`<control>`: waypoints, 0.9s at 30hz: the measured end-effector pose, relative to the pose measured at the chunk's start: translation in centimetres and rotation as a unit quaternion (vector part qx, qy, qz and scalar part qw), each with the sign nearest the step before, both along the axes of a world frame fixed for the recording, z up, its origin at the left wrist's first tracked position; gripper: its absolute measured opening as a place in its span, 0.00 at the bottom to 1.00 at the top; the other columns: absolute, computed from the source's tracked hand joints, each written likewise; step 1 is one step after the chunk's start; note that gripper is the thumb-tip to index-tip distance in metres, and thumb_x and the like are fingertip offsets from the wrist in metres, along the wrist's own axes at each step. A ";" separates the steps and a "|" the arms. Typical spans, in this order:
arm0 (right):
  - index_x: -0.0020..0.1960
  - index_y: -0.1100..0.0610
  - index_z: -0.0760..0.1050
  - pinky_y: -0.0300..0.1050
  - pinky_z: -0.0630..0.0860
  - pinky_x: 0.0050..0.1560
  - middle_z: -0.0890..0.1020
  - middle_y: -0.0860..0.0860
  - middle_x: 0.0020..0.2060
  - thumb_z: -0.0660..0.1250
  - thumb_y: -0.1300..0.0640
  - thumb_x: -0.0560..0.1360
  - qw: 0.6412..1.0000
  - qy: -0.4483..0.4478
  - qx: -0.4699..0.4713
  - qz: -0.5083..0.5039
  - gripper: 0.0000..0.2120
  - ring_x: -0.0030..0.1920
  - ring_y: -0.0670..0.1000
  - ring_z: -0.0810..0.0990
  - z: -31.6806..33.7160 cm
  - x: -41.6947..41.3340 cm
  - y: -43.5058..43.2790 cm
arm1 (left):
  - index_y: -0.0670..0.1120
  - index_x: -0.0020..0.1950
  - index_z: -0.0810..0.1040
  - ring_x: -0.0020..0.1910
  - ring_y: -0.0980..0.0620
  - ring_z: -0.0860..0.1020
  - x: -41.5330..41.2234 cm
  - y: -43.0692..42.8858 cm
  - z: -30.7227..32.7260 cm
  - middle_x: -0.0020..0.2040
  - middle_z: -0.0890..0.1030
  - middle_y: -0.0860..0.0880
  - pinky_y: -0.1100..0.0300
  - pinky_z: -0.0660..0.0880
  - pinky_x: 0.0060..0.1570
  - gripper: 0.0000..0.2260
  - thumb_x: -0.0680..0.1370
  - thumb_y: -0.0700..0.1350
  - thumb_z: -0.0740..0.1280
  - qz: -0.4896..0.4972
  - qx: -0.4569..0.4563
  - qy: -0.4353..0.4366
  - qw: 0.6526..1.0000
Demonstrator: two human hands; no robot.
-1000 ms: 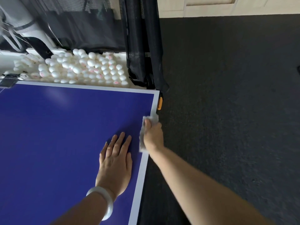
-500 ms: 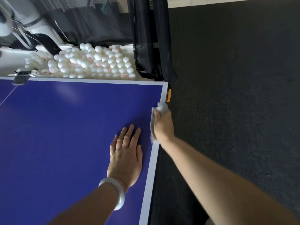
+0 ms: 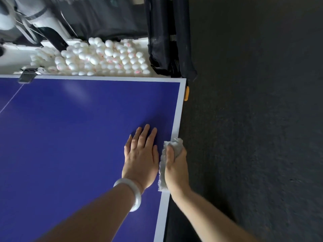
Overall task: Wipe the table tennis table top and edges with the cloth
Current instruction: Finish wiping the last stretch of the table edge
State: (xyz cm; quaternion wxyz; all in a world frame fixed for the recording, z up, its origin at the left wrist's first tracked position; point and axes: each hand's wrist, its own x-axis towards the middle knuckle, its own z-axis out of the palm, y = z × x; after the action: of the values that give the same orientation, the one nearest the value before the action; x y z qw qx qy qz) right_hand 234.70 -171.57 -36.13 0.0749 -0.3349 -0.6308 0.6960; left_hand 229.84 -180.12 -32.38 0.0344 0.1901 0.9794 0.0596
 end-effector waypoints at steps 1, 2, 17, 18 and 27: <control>0.69 0.56 0.67 0.21 0.69 0.39 0.80 0.50 0.55 0.59 0.46 0.82 1.000 -0.024 0.001 0.001 0.20 0.43 0.37 0.79 -0.1 -1.1 0.7 | 0.52 0.81 0.54 0.80 0.53 0.47 0.0 -0.1 -0.1 0.81 0.52 0.53 0.52 0.45 0.78 0.26 0.82 0.52 0.41 0.000 0.003 -0.003 1.000; 0.70 0.60 0.68 0.22 0.68 0.37 0.80 0.53 0.55 0.59 0.46 0.83 0.999 -0.043 0.002 -0.003 0.22 0.43 0.42 0.79 -0.3 -2.6 1.7 | 0.52 0.81 0.53 0.80 0.53 0.47 0.0 -0.1 -0.1 0.81 0.52 0.53 0.52 0.45 0.78 0.26 0.82 0.51 0.42 0.002 0.007 -0.004 1.000; 0.67 0.56 0.73 0.21 0.67 0.50 0.81 0.51 0.59 0.58 0.47 0.83 0.998 -0.029 -0.052 0.010 0.18 0.52 0.38 0.78 0.6 8.2 -4.1 | 0.48 0.74 0.70 0.79 0.52 0.56 0.6 -1.5 0.4 0.78 0.63 0.51 0.55 0.49 0.78 0.20 0.82 0.36 0.58 0.050 0.247 -0.062 0.966; 0.67 0.57 0.73 0.24 0.68 0.53 0.81 0.52 0.59 0.58 0.47 0.83 0.998 -0.027 -0.049 0.010 0.18 0.53 0.40 0.79 0.7 8.1 -4.0 | 0.47 0.73 0.71 0.79 0.52 0.57 1.9 -1.9 0.6 0.78 0.64 0.51 0.56 0.51 0.77 0.20 0.82 0.35 0.59 0.060 0.267 -0.071 0.959; 0.66 0.61 0.71 0.43 0.75 0.53 0.81 0.57 0.57 0.55 0.39 0.82 0.994 -0.080 -0.065 0.028 0.27 0.54 0.53 0.81 1.0 7.8 -4.0 | 0.46 0.80 0.58 0.80 0.51 0.53 20.4 -11.2 -0.3 0.80 0.57 0.49 0.51 0.54 0.76 0.24 0.84 0.49 0.45 -0.003 0.046 -0.003 0.999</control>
State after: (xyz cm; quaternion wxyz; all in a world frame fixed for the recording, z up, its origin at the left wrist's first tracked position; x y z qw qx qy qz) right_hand 242.50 -175.52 -35.15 -0.0170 -0.3759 -0.5976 0.7080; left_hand 250.23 -191.30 -32.68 0.0289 0.1944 0.9748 0.1051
